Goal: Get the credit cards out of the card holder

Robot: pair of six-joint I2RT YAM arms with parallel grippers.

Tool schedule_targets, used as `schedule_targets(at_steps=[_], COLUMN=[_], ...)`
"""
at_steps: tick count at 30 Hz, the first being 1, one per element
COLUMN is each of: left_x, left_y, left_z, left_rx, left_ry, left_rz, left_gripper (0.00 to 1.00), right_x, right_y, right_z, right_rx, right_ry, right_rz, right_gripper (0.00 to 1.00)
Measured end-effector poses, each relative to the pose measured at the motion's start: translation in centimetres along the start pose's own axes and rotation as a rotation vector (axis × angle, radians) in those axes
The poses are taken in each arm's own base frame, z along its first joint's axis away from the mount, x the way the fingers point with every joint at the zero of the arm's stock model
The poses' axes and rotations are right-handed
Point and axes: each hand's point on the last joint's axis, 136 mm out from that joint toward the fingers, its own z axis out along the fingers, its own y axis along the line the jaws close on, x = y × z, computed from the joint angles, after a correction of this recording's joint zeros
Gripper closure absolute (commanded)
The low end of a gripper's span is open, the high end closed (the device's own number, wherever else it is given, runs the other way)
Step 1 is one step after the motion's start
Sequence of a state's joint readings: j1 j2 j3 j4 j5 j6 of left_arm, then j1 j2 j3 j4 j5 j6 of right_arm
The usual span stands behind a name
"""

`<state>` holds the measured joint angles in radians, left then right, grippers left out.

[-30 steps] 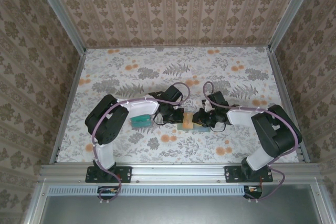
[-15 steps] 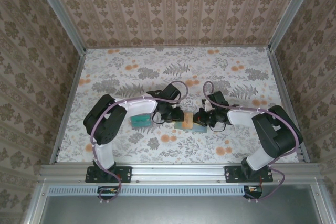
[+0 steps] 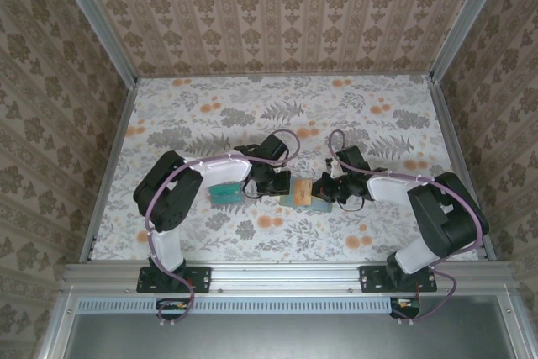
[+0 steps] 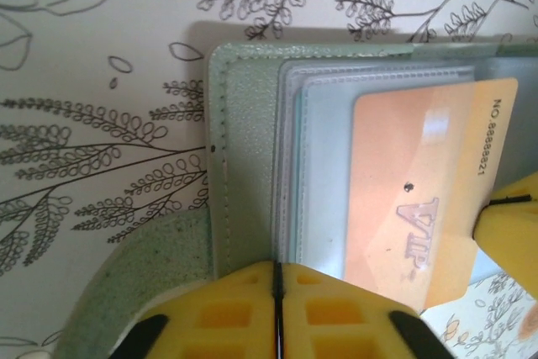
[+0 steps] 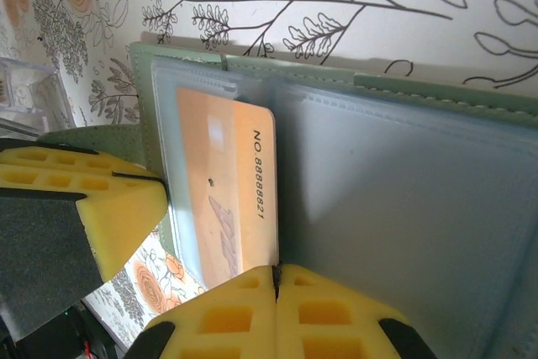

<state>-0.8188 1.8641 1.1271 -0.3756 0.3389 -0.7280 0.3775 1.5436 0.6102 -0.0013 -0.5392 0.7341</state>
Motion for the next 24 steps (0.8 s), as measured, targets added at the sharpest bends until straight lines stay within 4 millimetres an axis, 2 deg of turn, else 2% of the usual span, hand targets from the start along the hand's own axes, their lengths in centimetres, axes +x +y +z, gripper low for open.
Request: schedule_targets(at_steps=[3,11,17,24], left_x=[0.15,0.20,0.18,0.16], left_y=[-0.07,-0.08,-0.06,-0.04], left_z=[0.12,0.19,0.19,0.19], left_rx=[-0.001,-0.002,-0.003,-0.004], left_ry=[0.004,0.005,0.004,0.003], left_rz=[-0.002,0.000,0.000,0.000], left_gripper=[1.00,1.00,1.00,1.00], right_x=[0.10,-0.20,-0.25,-0.22], right_y=[-0.32,0.14,0.07,-0.04], right_z=[0.31,0.71,0.84,0.63], right_rx=[0.005,-0.027,-0.027,-0.027], right_ry=[0.006,0.005,0.005,0.000], right_rz=[0.009,0.013,0.018,0.017], right_gripper=[0.77,0.77,0.97,0.99])
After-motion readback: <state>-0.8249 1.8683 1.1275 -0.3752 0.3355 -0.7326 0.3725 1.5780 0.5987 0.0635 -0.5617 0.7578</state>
